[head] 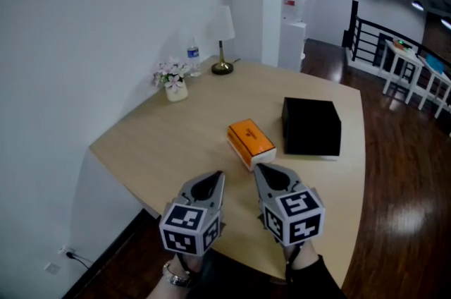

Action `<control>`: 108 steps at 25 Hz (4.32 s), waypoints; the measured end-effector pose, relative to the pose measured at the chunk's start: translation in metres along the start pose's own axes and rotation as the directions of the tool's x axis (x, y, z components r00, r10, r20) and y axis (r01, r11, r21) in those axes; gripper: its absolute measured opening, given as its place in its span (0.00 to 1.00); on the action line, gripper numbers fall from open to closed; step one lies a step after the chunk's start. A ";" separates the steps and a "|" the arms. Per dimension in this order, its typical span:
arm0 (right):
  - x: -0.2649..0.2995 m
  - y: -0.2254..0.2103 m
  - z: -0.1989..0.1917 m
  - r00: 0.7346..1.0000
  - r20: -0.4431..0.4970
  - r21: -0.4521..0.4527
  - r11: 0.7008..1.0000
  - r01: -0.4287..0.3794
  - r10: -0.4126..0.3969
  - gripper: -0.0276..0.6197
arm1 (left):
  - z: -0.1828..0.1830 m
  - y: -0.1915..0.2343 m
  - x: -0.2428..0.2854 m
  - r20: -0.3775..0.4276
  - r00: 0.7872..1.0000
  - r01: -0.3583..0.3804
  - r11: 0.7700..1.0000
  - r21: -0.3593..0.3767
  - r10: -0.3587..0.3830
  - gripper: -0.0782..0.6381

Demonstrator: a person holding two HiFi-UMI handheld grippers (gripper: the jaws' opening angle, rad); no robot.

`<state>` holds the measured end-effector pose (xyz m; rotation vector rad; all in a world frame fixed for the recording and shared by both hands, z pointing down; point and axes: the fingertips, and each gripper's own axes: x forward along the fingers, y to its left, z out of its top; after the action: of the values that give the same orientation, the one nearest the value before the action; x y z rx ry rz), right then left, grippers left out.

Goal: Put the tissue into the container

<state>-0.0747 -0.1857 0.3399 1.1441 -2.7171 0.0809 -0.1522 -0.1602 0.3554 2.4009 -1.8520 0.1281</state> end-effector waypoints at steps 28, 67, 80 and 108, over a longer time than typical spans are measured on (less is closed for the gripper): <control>0.154 -0.069 -0.066 0.895 -0.442 0.019 0.998 -0.058 0.060 0.85 | -0.038 0.054 0.075 -0.085 0.996 0.000 0.994 -0.106 -0.009 0.12; 0.074 -0.270 0.059 0.911 -0.408 -0.407 0.880 -0.243 0.063 0.66 | -0.006 -0.097 0.140 -0.136 0.959 0.254 0.967 0.012 -0.250 0.12; 0.102 -0.322 0.023 0.812 -0.547 -0.445 0.752 -0.487 0.202 0.66 | -0.017 -0.112 0.167 -0.184 0.952 0.254 0.967 0.031 -0.244 0.12; 0.122 -0.313 0.015 0.858 -0.448 -0.463 0.756 -0.463 0.251 0.71 | -0.025 -0.113 0.175 -0.206 0.947 0.258 0.965 0.037 -0.245 0.12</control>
<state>0.0630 -0.4926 0.3421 0.3704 -2.3385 -0.3911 0.0014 -0.2962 0.3995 2.5341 -1.4642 0.3959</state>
